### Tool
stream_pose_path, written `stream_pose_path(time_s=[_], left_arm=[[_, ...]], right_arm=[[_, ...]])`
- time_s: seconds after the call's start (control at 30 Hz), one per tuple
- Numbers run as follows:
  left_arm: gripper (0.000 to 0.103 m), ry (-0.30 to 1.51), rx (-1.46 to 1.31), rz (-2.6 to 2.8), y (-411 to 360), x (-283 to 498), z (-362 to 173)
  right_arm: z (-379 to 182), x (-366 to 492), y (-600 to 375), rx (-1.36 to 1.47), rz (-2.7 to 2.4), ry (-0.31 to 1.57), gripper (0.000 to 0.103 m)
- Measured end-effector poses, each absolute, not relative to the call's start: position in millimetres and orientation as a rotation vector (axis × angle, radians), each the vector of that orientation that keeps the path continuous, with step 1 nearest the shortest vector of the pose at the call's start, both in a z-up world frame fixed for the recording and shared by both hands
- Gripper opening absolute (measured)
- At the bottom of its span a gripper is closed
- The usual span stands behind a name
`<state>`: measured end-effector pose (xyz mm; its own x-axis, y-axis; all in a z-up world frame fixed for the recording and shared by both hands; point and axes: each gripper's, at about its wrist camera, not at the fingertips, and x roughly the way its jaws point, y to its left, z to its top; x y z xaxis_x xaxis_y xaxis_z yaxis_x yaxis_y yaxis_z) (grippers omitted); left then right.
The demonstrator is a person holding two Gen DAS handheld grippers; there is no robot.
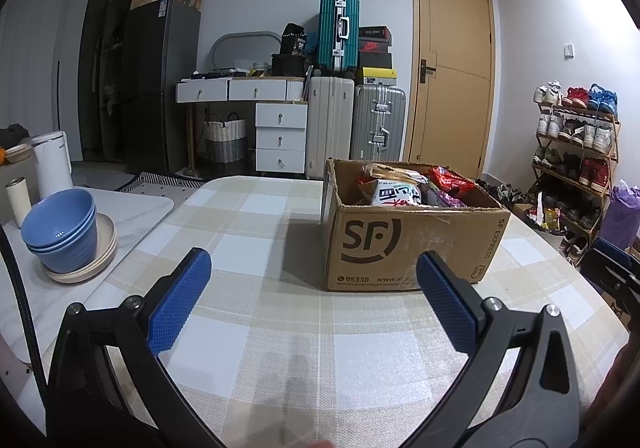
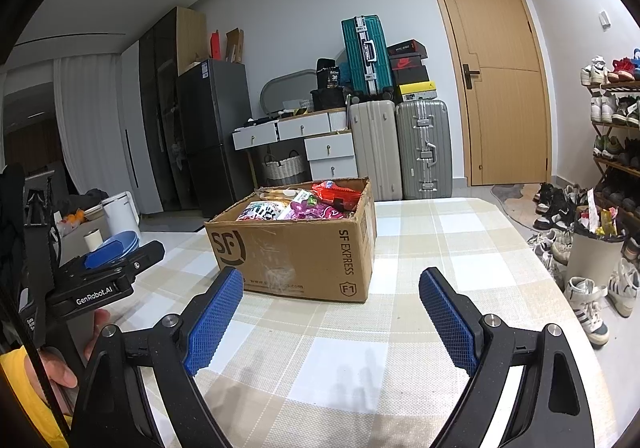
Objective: Organize snacks
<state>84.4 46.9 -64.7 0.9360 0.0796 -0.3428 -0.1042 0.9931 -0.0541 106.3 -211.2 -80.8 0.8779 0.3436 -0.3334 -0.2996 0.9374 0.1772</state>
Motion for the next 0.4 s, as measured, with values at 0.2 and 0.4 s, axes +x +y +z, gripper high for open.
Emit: stream_pose_path(time_s=[0.2, 0.4], left_arm=[[0.103, 0.344, -0.066, 0.111, 45.5, 86.1, -65.1], [0.103, 0.335, -0.075, 0.076, 42.8, 84.9, -68.2]], right_arm=[[-81.3, 105.7, -211.5, 0.121, 0.334, 0.372, 0.091], [-80.7, 106.5, -211.7, 0.122, 0.333, 0.372, 0.091]])
